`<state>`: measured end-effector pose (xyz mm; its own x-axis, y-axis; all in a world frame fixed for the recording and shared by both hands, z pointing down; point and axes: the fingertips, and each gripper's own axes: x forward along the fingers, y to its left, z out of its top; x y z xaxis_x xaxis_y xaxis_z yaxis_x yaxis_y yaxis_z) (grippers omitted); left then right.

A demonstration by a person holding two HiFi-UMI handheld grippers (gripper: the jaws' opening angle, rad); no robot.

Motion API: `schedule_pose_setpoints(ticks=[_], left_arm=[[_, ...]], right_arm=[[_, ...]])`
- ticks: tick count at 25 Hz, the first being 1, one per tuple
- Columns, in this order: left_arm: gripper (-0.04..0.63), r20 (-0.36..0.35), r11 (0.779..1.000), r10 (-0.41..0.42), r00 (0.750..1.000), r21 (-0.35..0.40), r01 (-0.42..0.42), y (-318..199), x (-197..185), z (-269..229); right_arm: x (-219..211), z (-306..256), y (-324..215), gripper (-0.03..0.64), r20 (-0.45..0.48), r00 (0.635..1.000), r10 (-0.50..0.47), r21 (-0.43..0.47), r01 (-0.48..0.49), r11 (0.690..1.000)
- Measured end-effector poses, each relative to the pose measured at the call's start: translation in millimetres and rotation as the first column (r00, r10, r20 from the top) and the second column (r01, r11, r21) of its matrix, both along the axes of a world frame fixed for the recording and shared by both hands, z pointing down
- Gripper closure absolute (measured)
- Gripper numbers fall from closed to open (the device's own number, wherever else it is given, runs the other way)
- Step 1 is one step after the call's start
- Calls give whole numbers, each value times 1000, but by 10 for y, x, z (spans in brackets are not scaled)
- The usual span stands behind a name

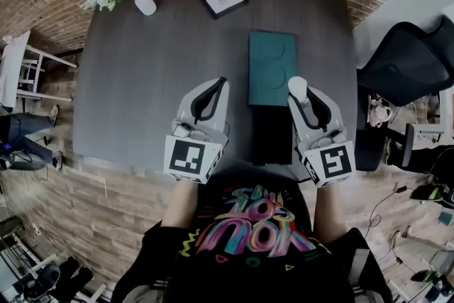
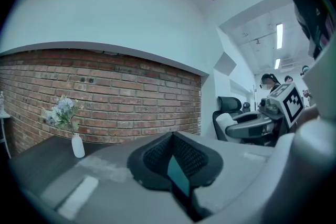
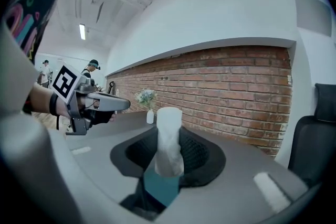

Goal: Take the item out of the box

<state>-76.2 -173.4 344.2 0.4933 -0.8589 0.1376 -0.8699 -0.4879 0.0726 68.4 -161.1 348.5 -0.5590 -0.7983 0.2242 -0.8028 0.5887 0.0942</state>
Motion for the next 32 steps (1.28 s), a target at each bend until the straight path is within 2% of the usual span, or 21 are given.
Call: schedule_pose_setpoints(ticks=[6,14,32], left_arm=[[595,6,1000,1,1000,3,-1,5,-1,-1],[595,5,1000,-3,1000,4,3,15,-24,0],[595,2,1000,2,1000,9,-2,40,-12,7]], right_arm=[[72,31,14,491,15,1000,26,-24,-26,999],[64,-29,11,491,32,999,40,-9,-40,999],[50,-90,74,491,51,998,29,-16,-28,999]])
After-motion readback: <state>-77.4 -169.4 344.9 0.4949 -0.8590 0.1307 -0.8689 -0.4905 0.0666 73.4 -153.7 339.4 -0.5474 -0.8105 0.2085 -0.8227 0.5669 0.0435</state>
